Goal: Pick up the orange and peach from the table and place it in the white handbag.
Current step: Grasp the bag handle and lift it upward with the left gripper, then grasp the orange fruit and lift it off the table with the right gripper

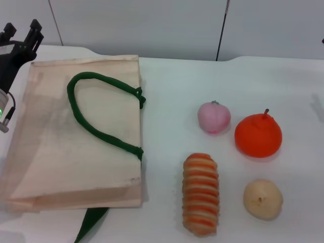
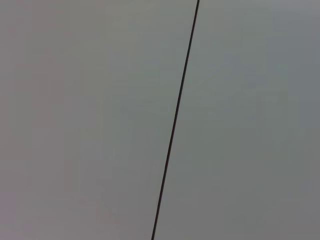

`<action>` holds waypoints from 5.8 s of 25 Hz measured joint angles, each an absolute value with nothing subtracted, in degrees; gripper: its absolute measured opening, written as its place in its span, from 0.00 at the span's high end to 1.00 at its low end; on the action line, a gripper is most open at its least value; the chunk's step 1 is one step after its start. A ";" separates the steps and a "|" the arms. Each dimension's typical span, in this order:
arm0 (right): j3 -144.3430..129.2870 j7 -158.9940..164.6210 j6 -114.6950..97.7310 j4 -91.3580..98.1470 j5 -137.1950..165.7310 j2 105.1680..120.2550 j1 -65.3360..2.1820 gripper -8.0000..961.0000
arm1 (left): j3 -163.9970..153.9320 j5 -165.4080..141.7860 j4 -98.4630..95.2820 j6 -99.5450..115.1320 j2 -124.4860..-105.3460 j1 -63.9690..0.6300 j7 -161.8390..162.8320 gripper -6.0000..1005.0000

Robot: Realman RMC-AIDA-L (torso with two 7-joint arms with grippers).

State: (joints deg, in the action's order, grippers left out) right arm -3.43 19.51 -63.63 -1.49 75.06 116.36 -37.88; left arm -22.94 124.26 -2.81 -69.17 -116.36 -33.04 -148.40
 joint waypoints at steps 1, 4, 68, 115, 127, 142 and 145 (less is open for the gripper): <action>-3.43 19.51 -63.63 -1.49 75.06 116.36 -37.88 0.09 | -22.94 124.26 -2.81 -69.17 -116.36 -33.04 -148.42 0.30; -3.43 19.51 -63.63 -1.49 75.06 116.36 -37.88 0.09 | -22.94 124.23 -2.81 -69.17 -116.36 -33.04 -148.45 0.30; -3.51 20.04 -59.92 0.97 75.06 116.02 -38.93 0.10 | -27.55 26.30 -50.81 -70.60 -115.96 -42.88 -32.08 0.31; -3.43 20.04 -59.94 0.44 75.06 116.10 -39.46 0.10 | -27.45 26.89 -37.09 -58.64 -115.95 -46.93 -41.61 0.81; -3.73 20.77 -60.52 0.38 75.26 116.18 -39.02 0.11 | -26.98 51.13 -37.09 -65.55 -115.04 -41.80 -56.59 0.87; -11.21 44.02 -67.29 12.07 103.83 115.76 -40.52 0.11 | -26.98 73.23 -31.41 -80.39 -110.14 -36.86 -68.43 0.87; -11.49 46.35 -71.30 14.06 108.67 115.76 -40.98 0.11 | -26.95 74.47 -31.16 -82.08 -109.87 -36.80 -69.21 0.87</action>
State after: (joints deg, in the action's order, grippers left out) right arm -11.49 46.35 -71.30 14.06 108.67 115.76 -40.98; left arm -26.95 74.47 -31.16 -82.08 -109.87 -36.80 -69.21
